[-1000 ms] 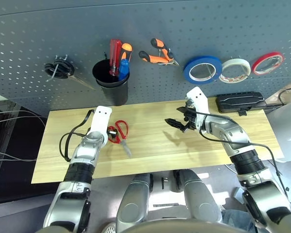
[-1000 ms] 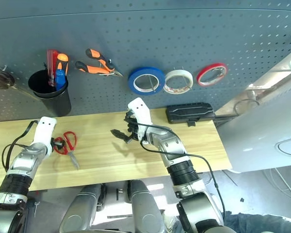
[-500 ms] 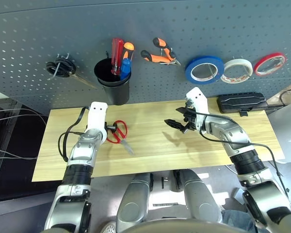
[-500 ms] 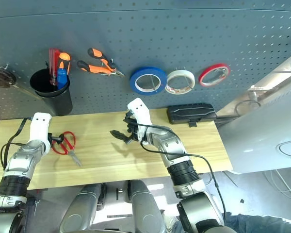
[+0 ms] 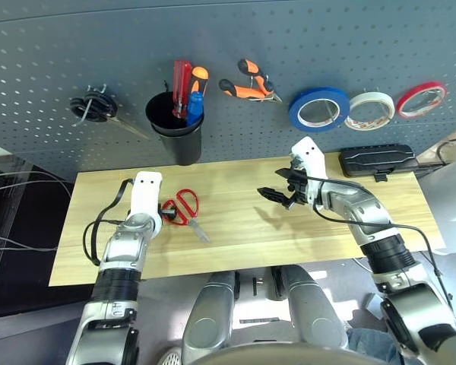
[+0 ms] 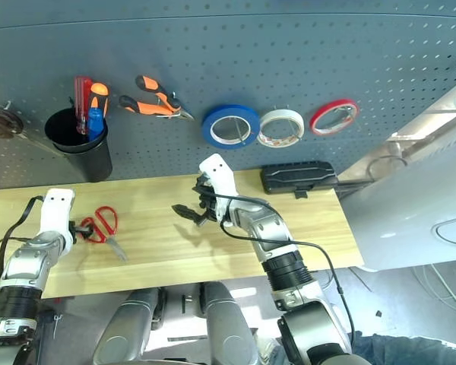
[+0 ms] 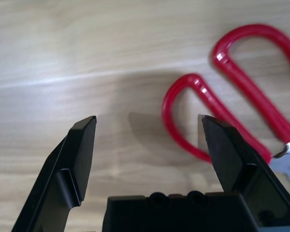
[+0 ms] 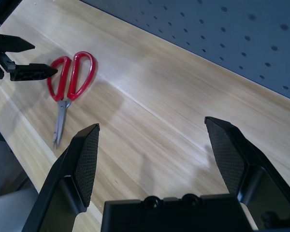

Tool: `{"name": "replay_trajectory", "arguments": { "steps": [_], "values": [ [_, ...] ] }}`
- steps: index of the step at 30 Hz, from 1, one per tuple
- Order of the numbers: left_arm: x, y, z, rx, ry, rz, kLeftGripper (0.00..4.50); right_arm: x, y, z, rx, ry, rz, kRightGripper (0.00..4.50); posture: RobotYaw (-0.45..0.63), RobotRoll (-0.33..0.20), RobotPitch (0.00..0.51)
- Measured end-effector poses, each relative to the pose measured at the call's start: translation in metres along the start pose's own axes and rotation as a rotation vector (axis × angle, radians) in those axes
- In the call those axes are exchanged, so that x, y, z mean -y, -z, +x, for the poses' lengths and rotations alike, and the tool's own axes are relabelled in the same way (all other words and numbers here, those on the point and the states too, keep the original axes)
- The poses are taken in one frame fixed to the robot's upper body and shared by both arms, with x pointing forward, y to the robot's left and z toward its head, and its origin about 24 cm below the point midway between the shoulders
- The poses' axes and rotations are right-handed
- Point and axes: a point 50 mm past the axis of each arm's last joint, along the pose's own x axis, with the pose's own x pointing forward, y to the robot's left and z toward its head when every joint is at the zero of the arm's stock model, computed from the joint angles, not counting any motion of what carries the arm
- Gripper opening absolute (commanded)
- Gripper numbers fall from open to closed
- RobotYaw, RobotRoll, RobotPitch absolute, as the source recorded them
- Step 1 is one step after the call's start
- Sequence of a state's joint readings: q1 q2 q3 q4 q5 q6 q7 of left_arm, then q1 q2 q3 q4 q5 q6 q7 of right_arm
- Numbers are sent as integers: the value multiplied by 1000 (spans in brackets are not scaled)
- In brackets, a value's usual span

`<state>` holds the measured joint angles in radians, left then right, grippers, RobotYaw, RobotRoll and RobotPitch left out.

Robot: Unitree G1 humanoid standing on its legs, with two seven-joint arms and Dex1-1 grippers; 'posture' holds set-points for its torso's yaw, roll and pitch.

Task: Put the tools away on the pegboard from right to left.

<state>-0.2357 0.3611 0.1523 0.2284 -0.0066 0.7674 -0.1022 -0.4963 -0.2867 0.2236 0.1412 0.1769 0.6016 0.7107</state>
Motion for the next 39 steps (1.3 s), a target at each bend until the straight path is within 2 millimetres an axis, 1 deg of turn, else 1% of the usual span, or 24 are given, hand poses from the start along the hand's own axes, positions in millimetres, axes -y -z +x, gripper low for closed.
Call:
{"name": "replay_trajectory", "arguments": {
  "steps": [5,9,16,18,20,25,26,29,31,33,34,35,37,38,39],
  "values": [
    [1,6,-1,-28,3,-5,4469,0,0,0,-2,-3,1,4500,-18,0,299],
    [12,9,0,-56,47,-48,4469,0,1,0,-3,-5,2,4500,-20,0,299],
    [25,2,4,-83,100,-134,4469,0,1,0,-5,-8,-1,4500,-18,0,295],
    [30,-3,8,-94,119,-156,4077,0,1,0,-5,-9,-4,4500,-20,0,293],
    [37,-4,12,-125,153,-198,3533,-1,1,1,-10,-14,-12,4500,-23,0,291],
    [44,-8,20,-165,182,-213,1950,-2,2,2,-18,-14,-24,4500,-29,0,287],
    [47,-8,21,-171,193,-221,1536,-2,2,2,-18,-14,-26,4500,-29,0,287],
    [49,-7,22,-179,207,-250,653,-2,2,2,-17,-13,-27,4500,-28,0,287],
    [57,-8,20,-175,231,-259,11,-2,2,2,-17,-13,-28,4500,-28,0,287],
    [62,-8,18,-171,241,-257,11,-2,2,2,-16,-13,-29,4500,-25,0,288],
    [58,-8,18,-167,242,-248,11,-2,2,2,-16,-13,-29,4500,-23,0,288],
    [53,-7,19,-170,250,-241,11,-2,2,2,-16,-14,-29,4500,-22,0,288],
    [31,-2,21,-167,248,-238,11,-1,2,2,-17,-12,-29,4500,-20,0,289],
    [25,-1,22,-158,238,-237,11,-1,2,1,-20,-10,-30,4500,-18,0,290],
    [23,1,22,-149,234,-243,11,0,3,0,-23,-6,-31,4500,-17,0,291]
  ]
}}
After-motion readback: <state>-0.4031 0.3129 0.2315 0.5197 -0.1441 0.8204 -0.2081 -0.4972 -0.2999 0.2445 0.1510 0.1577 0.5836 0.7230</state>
